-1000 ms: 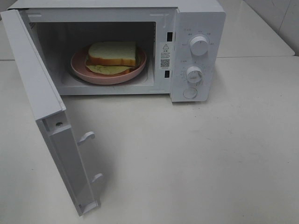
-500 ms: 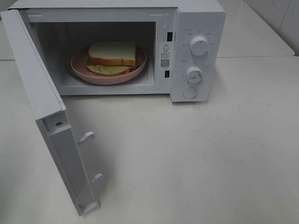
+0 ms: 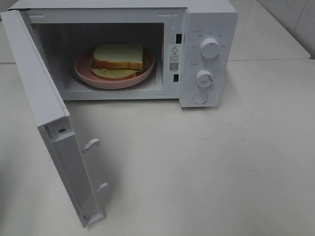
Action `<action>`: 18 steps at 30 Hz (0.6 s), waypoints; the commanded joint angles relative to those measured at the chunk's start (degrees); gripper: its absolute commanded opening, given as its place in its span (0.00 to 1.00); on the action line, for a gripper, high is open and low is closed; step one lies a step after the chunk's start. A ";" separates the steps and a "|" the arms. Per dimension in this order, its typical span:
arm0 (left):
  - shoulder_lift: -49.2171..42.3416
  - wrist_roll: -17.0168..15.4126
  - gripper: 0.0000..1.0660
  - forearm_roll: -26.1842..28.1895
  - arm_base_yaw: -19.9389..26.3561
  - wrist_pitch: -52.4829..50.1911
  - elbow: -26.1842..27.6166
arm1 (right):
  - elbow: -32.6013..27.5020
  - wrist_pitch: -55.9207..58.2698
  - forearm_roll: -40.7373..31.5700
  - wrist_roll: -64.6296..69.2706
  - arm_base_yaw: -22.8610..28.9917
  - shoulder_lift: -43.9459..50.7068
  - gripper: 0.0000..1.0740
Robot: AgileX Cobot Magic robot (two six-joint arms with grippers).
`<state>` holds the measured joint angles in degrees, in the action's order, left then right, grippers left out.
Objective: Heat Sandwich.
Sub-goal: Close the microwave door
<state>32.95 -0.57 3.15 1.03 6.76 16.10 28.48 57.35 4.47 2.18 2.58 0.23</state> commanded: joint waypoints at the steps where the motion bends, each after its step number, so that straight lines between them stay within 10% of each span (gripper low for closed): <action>1: 3.61 -0.57 0.00 0.11 -0.11 -10.83 -2.81 | 0.00 -0.34 -0.11 -0.34 -0.29 1.66 0.70; 18: 32.03 -2.35 0.00 -1.20 -0.11 -44.35 -3.04 | 0.00 -0.34 -0.11 -0.34 -0.29 1.66 0.70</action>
<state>64.69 -2.18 2.23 1.03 -35.41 12.55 28.48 57.35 4.47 2.18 2.58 0.23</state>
